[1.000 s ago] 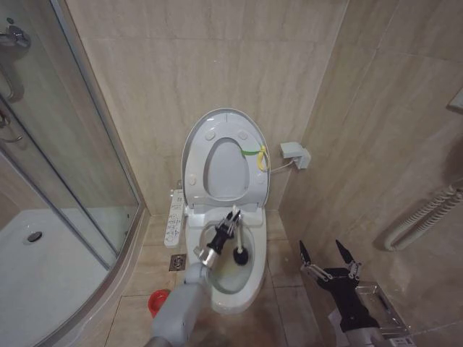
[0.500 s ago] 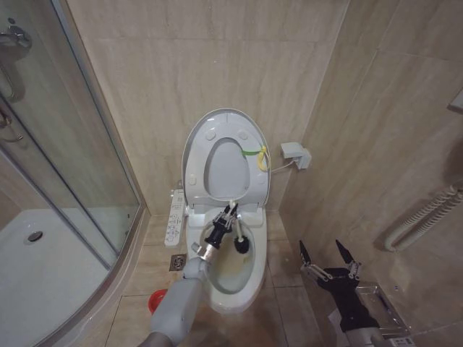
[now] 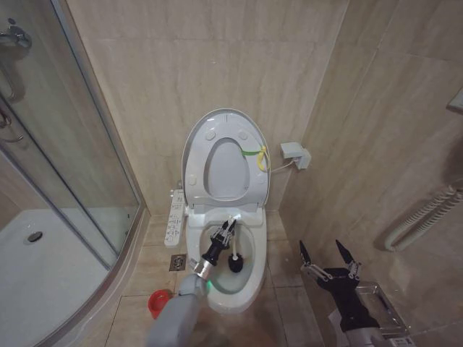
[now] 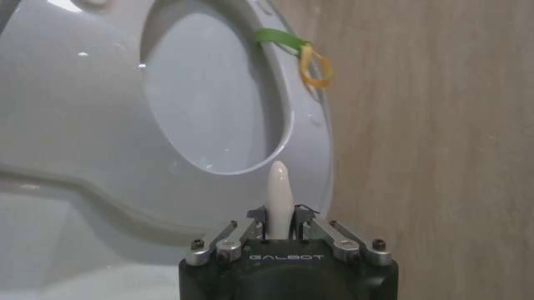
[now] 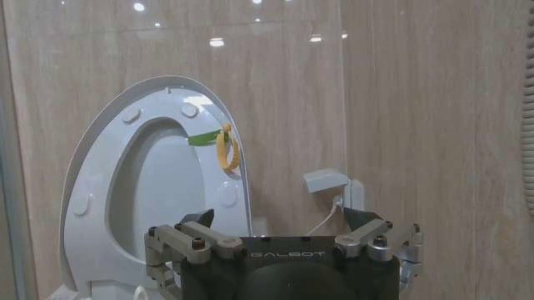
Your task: Open the toilet lid, clean the toilet bowl with a toilet brush, close the toilet lid, and flush.
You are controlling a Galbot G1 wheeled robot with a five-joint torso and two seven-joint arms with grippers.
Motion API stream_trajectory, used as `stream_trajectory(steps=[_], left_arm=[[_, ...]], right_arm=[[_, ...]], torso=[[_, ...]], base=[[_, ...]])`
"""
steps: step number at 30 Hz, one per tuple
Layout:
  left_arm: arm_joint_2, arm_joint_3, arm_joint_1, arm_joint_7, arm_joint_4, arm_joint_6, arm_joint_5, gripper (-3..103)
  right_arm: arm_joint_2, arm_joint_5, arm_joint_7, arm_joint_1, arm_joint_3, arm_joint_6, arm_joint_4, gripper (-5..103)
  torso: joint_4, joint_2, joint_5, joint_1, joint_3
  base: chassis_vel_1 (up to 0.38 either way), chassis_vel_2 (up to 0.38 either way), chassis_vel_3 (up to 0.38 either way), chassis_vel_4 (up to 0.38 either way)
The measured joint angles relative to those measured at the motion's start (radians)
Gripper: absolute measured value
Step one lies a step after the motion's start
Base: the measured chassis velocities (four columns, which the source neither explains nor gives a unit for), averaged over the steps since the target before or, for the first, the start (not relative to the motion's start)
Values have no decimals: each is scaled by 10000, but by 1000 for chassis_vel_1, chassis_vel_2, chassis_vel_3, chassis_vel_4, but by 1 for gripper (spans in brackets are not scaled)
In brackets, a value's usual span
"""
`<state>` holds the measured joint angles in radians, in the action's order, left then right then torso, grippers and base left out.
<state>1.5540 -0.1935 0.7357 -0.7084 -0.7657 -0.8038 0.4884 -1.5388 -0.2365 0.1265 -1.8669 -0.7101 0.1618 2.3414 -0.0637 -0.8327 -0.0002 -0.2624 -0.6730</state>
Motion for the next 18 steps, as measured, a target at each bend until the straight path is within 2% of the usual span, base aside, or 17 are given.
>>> stream_trajectory(steps=[1, 2, 4, 5, 12, 18], left_arm=[[-149, -81, 64, -104, -166, -71, -506, 21], [-149, -81, 64, -104, -166, -71, -506, 21], [-310, -327, 138, -333, -387, -125, -1694, 21], [-369, -339, 173, -406, -470, -131, -1906, 21], [-459, -414, 199, -521, -223, -143, -2277, 21], [-471, -481, 152, -138, 273, 10, -2388, 21]], right_arm=[[0, 0, 0, 0, 0, 0, 0, 100], [0, 0, 0, 0, 0, 0, 0, 100], [0, 0, 0, 0, 0, 0, 0, 100], [0, 0, 0, 0, -1, 0, 0, 100], [1, 0, 0, -1, 0, 0, 0, 100], [0, 0, 0, 0, 0, 0, 0, 100]], torso=[[1, 0, 0, 0, 0], [1, 0, 0, 0, 0], [1, 0, 2, 0, 0], [2, 0, 1, 0, 0], [1, 0, 1, 0, 0], [2, -1, 2, 1, 1]], base=[[0, 0, 0, 0], [0, 0, 0, 0], [0, 0, 0, 0], [0, 0, 0, 0], [0, 0, 0, 0], [0, 0, 0, 0]])
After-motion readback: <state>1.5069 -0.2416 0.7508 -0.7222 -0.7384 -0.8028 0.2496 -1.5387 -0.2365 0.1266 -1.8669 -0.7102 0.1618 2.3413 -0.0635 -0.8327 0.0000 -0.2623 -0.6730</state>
